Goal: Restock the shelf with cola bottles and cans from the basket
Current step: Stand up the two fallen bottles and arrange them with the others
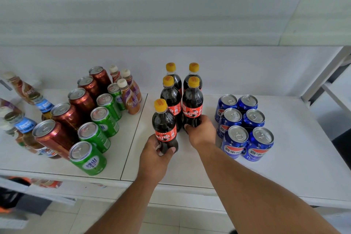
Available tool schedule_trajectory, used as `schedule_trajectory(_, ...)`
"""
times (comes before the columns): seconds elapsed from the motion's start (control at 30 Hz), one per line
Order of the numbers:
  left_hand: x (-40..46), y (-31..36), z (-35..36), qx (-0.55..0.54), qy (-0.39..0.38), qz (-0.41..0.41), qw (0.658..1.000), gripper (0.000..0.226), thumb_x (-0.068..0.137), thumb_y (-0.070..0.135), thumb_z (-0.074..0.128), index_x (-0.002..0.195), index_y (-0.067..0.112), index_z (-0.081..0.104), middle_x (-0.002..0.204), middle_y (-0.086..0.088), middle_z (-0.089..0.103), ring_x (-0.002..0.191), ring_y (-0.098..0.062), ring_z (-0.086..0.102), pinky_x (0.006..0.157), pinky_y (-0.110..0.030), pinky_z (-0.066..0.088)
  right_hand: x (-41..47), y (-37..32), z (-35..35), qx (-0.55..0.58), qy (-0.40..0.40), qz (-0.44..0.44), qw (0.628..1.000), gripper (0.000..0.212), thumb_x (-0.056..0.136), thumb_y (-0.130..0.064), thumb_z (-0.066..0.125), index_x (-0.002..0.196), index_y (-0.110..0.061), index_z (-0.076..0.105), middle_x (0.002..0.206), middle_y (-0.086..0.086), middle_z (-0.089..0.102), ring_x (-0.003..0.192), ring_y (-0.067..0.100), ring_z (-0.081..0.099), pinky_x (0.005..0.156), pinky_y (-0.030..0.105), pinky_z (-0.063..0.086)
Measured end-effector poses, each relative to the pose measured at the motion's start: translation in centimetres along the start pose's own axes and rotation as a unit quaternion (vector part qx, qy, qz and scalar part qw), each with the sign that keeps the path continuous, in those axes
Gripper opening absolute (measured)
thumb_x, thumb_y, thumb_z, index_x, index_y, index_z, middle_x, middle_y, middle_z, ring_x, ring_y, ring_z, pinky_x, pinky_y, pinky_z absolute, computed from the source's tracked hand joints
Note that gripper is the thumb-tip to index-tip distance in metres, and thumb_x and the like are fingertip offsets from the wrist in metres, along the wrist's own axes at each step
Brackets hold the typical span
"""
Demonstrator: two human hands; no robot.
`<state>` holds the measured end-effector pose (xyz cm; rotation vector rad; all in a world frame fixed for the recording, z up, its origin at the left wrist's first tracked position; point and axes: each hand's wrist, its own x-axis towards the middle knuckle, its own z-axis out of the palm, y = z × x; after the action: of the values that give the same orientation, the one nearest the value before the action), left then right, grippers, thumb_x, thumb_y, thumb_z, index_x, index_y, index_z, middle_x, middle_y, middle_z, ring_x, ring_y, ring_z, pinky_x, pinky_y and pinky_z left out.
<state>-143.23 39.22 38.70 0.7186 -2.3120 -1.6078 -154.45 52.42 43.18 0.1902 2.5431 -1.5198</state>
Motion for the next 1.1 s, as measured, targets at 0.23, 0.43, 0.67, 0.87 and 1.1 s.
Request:
schedule_trajectory(0.23,-0.06,-0.06,0.12,-0.002,-0.002,-0.002,1.000,0.055,0.086,0.016,0.084,0.133,0.025,0.058,0.128,0.007,0.069,0.119,-0.012,0.062,0.101,-0.032,0.051,0.09,-0.13,-0.14,0.007,-0.004,0.001,1.000,0.044,0.092,-0.021,0.077,0.132,-0.016,0.060,0.123,0.004,0.073,0.114,0.027,0.068,0.096,0.039,0.055)
schedule_trajectory(0.43,-0.07,0.22,0.11,-0.005,0.006,-0.005,1.000,0.053,0.086,0.014,0.085,0.130,0.026,0.059,0.123,0.007,0.070,0.117,-0.013,0.064,0.102,-0.034,0.054,0.08,-0.16,-0.15,0.004,-0.003,-0.003,1.000,0.043,0.092,-0.022,0.078,0.131,-0.016,0.061,0.123,0.005,0.073,0.114,0.028,0.068,0.096,0.039,0.055)
schedule_trajectory(0.67,-0.08,0.15,0.03,0.004,0.006,0.000,1.000,0.054,0.085,0.016,0.085,0.130,0.029,0.058,0.122,0.009,0.069,0.118,-0.012,0.063,0.103,-0.036,0.054,0.01,-0.31,-0.35,-0.006,-0.008,-0.001,1.000,0.044,0.092,-0.023,0.078,0.131,-0.016,0.060,0.124,0.004,0.073,0.114,0.028,0.068,0.096,0.041,0.056)
schedule_trajectory(0.87,-0.06,0.10,0.05,-0.003,0.004,0.000,1.000,0.052,0.085,0.015,0.084,0.126,0.032,0.057,0.121,0.010,0.069,0.115,-0.011,0.063,0.102,-0.035,0.054,0.00,-0.33,-0.31,-0.010,-0.012,0.003,1.000,0.043,0.092,-0.024,0.078,0.130,-0.018,0.060,0.122,0.003,0.073,0.114,0.028,0.068,0.096,0.041,0.056)
schedule_trajectory(1.1,-0.15,0.34,-0.01,-0.008,-0.003,-0.003,1.000,0.052,0.086,0.014,0.084,0.124,0.036,0.055,0.121,0.011,0.066,0.115,-0.010,0.061,0.100,-0.030,0.050,-0.31,-0.38,-0.51,-0.014,-0.024,0.016,1.000,0.054,0.093,-0.024,0.077,0.140,-0.015,0.053,0.133,0.007,0.068,0.123,0.031,0.065,0.100,0.043,0.055)
